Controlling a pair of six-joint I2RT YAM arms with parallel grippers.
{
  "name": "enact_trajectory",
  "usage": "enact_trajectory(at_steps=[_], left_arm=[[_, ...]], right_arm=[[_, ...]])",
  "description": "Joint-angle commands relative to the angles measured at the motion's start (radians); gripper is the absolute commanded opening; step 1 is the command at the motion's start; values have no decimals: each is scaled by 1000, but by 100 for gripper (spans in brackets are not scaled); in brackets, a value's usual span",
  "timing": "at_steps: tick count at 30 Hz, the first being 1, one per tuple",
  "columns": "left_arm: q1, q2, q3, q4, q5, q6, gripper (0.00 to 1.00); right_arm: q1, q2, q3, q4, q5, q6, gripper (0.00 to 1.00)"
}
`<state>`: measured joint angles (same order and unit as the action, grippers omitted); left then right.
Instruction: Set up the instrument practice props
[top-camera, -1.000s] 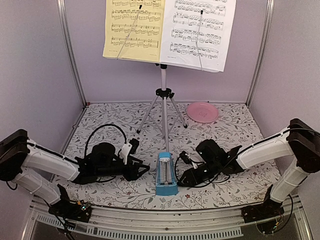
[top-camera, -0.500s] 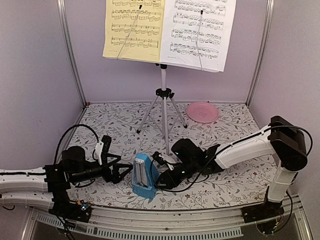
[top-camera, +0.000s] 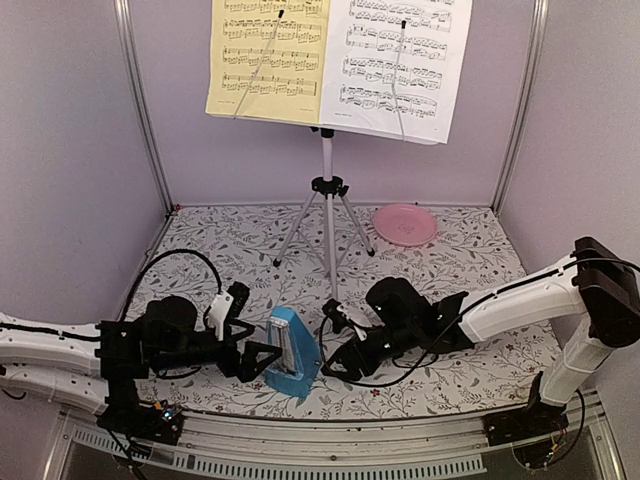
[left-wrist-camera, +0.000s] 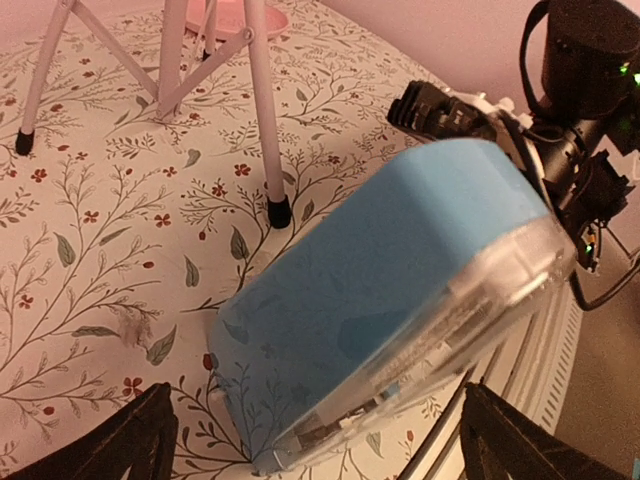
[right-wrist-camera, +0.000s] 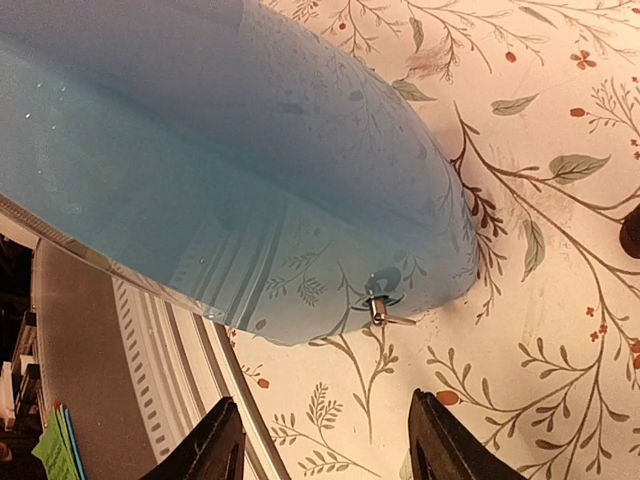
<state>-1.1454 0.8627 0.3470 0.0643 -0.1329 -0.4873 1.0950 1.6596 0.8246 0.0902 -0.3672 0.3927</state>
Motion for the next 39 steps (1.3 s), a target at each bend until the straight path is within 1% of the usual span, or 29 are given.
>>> enact_trajectory(at_steps=[1,6,9,11,14,17,19,22,25,28,33,35,39], left_arm=[[-34,137,127,-4,-102,-3,99],[-46,247,215,5,-193,-6,99],[-51,304,255,19,-187,-2,99],[-59,321,261,37,-184,-11,99],[-74,321,260,42,-193,-16,99],[-79,282,230,34,-211,-47,99],[-79,246,200,33,-225,-70,99],[-79,209,178,-3,-228,-84,99],[-84,191,192,-50,-215,-83,99],[-129,172,203,-98,-247,-101,99],[-226,111,181,-166,-341,-212,99],[-251,114,183,-186,-375,-228,99],[-253,181,238,-193,-431,-221,99]], right_arm=[[2,-54,-28,39,57,22,61],[1,-111,-60,47,110,37,69],[1,-143,-84,54,146,44,72],[0,-154,-93,58,152,45,72],[0,-147,-92,66,135,32,68],[-1,-106,-65,81,112,9,61],[0,-65,-36,91,93,-13,59],[1,-8,8,107,52,-43,56],[1,35,46,117,5,-58,53],[5,57,62,134,-26,-66,52],[11,97,117,149,-59,-79,52],[15,117,143,148,-73,-87,52],[30,142,178,149,-94,-97,53]])
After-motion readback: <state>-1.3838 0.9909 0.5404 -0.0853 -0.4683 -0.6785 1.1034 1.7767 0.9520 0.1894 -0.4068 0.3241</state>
